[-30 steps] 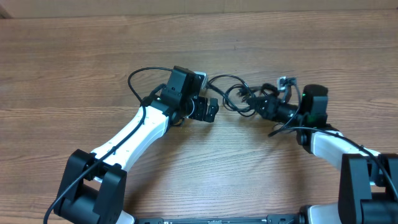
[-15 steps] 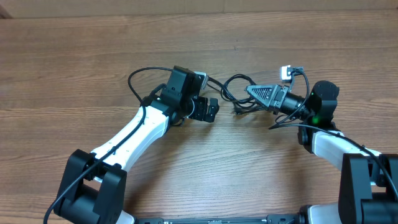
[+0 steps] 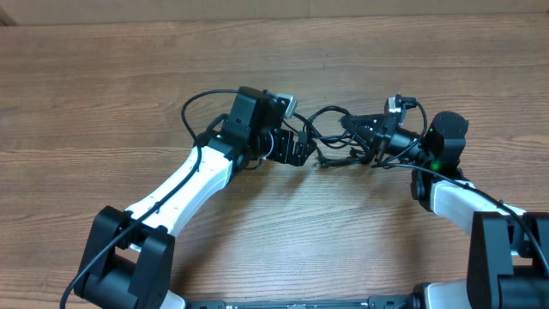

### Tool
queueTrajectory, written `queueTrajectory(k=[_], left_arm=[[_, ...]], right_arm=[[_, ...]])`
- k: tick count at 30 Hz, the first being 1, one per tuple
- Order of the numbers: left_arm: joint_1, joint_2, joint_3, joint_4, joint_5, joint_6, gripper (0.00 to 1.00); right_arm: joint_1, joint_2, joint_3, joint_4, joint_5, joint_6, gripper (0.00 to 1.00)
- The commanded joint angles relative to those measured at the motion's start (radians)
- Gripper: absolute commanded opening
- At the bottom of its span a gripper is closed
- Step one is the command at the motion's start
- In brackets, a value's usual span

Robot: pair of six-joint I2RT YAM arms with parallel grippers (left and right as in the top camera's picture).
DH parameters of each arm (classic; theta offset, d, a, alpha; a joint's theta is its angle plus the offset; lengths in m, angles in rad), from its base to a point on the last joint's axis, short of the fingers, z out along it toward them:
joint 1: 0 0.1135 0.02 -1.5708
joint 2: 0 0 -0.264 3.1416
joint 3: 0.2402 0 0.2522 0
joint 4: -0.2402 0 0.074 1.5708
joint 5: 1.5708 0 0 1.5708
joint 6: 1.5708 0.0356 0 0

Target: Untangle cables

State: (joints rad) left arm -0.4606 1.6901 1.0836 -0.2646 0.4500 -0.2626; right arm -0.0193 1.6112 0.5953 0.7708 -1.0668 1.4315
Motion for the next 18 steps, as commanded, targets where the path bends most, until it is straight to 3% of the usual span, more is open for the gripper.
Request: queueTrajectory(k=[1,12,18], left_arm=[[0.002,-0.017,0.011,0.016,0.079,-0.015,0.99],[0.003,-0.017,0.011,0.031,-0.002,-0.014,1.0],[0.016,-0.017,0.011,0.038,-0.087,-0.014,1.0]], right_arm=[[-0.005,-0.016,0.009,0.012,-0.012,0.073,0.04],[-0.005,-0.016,0.006,-0.025,-0.097,0.075,0.04],[-0.005,-0.016,0.006,-0.054,-0.172,-0.029,0.04]])
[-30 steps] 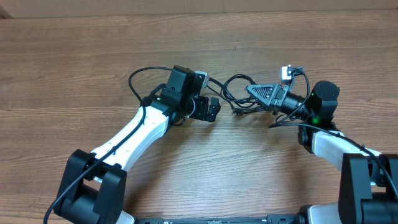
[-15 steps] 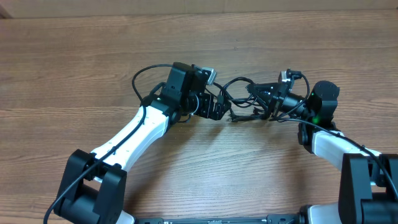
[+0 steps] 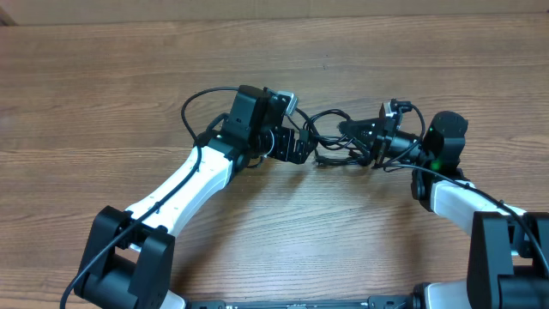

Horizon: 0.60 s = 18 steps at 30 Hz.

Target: Untangle cables

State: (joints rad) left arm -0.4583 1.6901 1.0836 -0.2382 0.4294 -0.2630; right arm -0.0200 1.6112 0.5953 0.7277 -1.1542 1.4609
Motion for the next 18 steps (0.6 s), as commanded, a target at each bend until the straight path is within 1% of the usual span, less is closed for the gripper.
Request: queueTrajectory(k=[1,6,9,14,18], left_arm=[[0.02,-0.017,0.011,0.011,-0.067,-0.014,1.0],[0.046,-0.016,0.011,0.018,-0.074,-0.026,1.0],[0.047,-0.016,0.011,0.051,-0.074,-0.027,0.99],[0.045,-0.016,0.011,0.091,-0.074,-0.033,0.99],[0.045,-0.016,0.011,0.111,-0.074,-0.05,1.0]], right_arm=[[-0.004,-0.016,0.006,-0.034,-0.095,-0.08,0.04],[-0.004,-0.016,0.006,-0.162,-0.143,-0.196,0.04],[-0.003,-0.016,0.006,-0.169,-0.185,-0.232,0.04],[-0.003,-0.016,0.006,-0.162,-0.253,-0.242,0.04],[-0.003,-0.016,0.006,-0.15,-0.303,-0.282,0.04]])
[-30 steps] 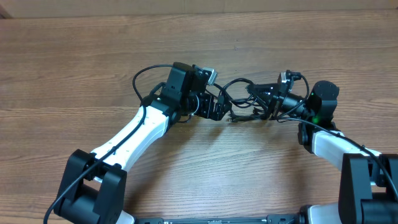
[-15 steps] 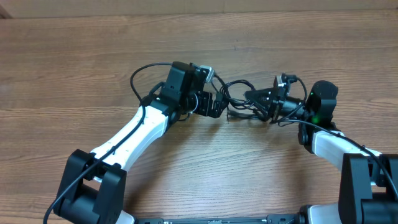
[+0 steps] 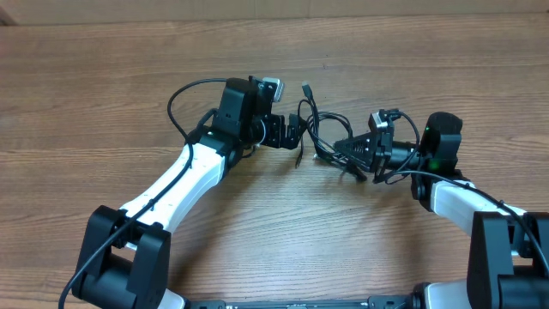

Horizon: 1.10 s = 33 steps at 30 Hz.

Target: Untangle cables

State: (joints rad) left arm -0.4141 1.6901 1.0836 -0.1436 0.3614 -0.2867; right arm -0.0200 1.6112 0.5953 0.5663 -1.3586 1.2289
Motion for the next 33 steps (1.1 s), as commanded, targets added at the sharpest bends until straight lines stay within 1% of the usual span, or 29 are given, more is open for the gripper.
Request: queueTrajectory(k=[1,10,18,29,33], left_arm=[[0.0,-0.016,0.011,0.021,-0.006,-0.033,1.0],[-0.012,-0.016,0.011,0.029,-0.007,-0.035,0.99],[-0.019,-0.016,0.011,0.063,-0.006,-0.035,1.0],[-0.019,-0.016,0.011,0.073,-0.021,-0.035,0.99],[-0.018,-0.016,0.011,0.066,-0.041,-0.035,1.0]], right_arm=[[-0.003,-0.016,0.006,0.012,-0.103,-0.057,0.04],[0.023,-0.016,0.006,0.029,-0.119,-0.087,0.04],[0.124,-0.016,0.006,0.043,-0.125,-0.207,0.04],[0.138,-0.016,0.006,0.054,-0.143,-0.209,0.04],[0.136,-0.016,0.006,0.107,-0.14,-0.201,0.04]])
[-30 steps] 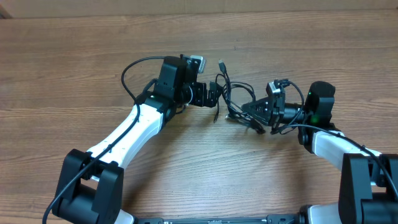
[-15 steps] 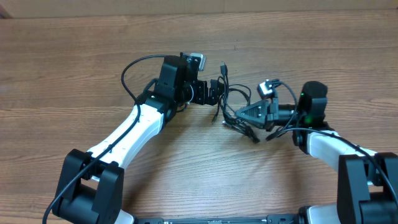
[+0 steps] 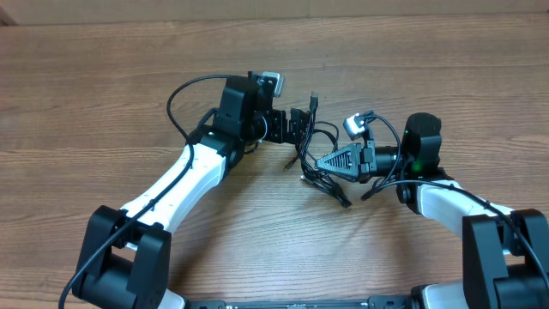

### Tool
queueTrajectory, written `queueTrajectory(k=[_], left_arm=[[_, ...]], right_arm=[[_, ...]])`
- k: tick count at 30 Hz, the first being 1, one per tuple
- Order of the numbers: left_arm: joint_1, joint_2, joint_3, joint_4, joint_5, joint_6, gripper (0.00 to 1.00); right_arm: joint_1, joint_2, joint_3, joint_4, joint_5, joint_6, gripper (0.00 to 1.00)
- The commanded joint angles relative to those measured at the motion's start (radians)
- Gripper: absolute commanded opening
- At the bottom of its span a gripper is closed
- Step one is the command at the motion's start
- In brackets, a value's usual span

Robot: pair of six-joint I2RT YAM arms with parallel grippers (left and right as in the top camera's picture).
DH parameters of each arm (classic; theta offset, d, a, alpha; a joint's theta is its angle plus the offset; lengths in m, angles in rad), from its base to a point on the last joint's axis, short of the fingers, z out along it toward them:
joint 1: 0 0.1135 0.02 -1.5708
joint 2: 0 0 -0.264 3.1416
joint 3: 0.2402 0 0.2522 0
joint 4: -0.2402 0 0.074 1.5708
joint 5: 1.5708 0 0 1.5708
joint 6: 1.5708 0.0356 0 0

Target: Untangle cables

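Observation:
A tangle of thin black cables (image 3: pixel 314 153) hangs between my two grippers at the middle of the table. One plug end (image 3: pixel 313 99) points toward the far side. Other loose ends trail at the near left (image 3: pixel 293 163) and near right (image 3: pixel 343 201). My left gripper (image 3: pixel 300 127) reaches in from the left, its fingers shut on the tangle's far-left part. My right gripper (image 3: pixel 321 163) points left, its fingers drawn to a point and shut on the tangle's near side. The two grippers are a few centimetres apart.
The wooden table (image 3: pixel 103 94) stretches around the arms. The left arm's own black lead (image 3: pixel 184 90) loops out to the left of its wrist. The right arm's lead (image 3: pixel 382 129) arcs over its wrist camera.
My right gripper has moved left and toward the front, closer to the left gripper, pulling the tangle with it. The left gripper has hardly moved. The far plug end sits slightly lower and further right.
First both grippers held the tangle stretched between them, right gripper far right, and that barely changed at the second moment. Then the left gripper stood farther back and left, with a plug end sticking up. Now the right gripper is close beside the left.

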State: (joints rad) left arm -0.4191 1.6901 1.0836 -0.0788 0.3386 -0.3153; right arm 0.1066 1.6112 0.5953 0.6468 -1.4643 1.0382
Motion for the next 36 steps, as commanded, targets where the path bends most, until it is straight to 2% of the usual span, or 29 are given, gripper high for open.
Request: queueTrajectory(k=[1,10,20,23,28,36], left_arm=[[-0.013,-0.016,0.011,-0.005,-0.017,-0.006,1.0],[-0.013,-0.016,0.011,-0.147,-0.023,-0.002,1.0],[-0.02,-0.016,0.011,-0.204,0.01,-0.003,0.99],[-0.02,-0.016,0.011,-0.201,0.039,-0.003,1.0],[-0.021,-0.016,0.011,-0.172,0.179,-0.007,0.99],[-0.021,-0.016,0.011,-0.132,0.187,-0.004,0.99]], right_arm=[[0.006,-0.016,0.006,0.043,-0.026,0.014,0.04],[-0.074,-0.016,0.006,0.057,0.164,0.36,0.04],[-0.142,-0.016,0.006,0.108,0.185,0.784,0.06],[-0.142,-0.016,0.006,0.108,0.185,0.821,0.08],[-0.141,-0.016,0.006,0.108,0.18,0.822,0.08],[-0.141,-0.016,0.006,0.108,0.153,0.959,0.08]])
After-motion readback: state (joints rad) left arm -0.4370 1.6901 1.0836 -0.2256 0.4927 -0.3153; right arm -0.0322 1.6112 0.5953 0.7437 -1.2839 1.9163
